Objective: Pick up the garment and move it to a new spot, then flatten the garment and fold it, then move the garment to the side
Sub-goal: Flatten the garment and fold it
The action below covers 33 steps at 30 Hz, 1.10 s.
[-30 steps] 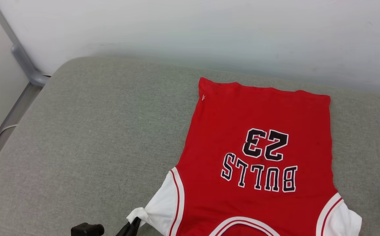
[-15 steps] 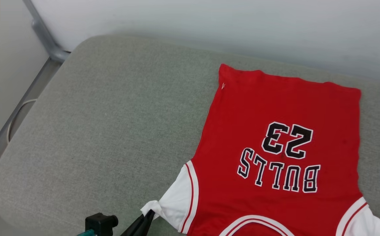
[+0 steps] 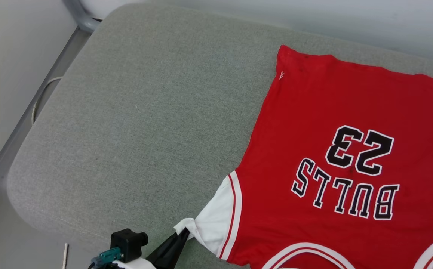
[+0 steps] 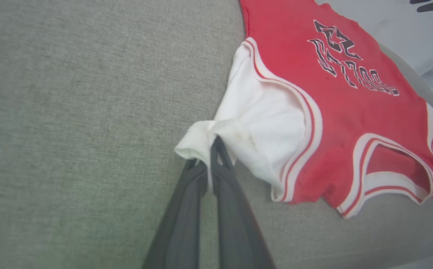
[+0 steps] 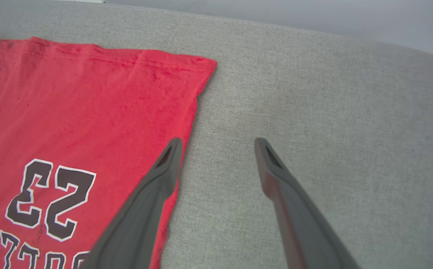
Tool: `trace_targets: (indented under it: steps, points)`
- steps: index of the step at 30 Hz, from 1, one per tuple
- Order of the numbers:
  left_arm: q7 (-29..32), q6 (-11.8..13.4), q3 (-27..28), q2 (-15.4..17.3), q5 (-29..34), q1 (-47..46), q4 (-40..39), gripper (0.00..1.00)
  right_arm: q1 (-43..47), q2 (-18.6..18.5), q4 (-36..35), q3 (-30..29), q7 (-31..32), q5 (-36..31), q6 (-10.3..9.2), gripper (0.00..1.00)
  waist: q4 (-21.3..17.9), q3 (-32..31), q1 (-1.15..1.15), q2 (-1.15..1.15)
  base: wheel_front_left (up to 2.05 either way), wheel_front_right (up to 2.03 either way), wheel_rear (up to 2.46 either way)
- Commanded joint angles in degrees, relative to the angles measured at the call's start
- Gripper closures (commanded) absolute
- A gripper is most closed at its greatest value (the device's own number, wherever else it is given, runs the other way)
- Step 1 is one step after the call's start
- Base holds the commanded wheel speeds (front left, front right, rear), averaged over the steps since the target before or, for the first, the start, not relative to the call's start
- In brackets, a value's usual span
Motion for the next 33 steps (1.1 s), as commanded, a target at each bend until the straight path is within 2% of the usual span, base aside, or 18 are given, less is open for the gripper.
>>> trace_targets:
  steps: [1, 17, 33]
  points:
    - [-0.4, 0.0, -0.2, -0.1, -0.2, -1.0, -0.2, 1.0, -1.4, -0.1, 0.5, -0.4, 0.1, -0.5, -0.05, 0.0, 1.2, 1.8, -0.01, 0.0, 0.0, 0.0, 0.0]
    - [-0.3, 0.0, -3.6, -0.1, -0.4, -3.5, -1.7, 1.0, -6.2, -0.3, 0.6, -1.0, 4.3, -9.0, -0.05, 0.0, 5.5, 9.6, -0.01, 0.0, 0.0, 0.0, 0.0]
    - [-0.1, 0.1, -5.9, 0.0, -0.6, -5.2, -2.0, 1.0, -4.3, -1.3, -2.8, 0.6, 8.7, -13.3, -0.05, 0.0, 6.5, 14.2, -0.01, 0.0, 0.0, 0.0, 0.0]
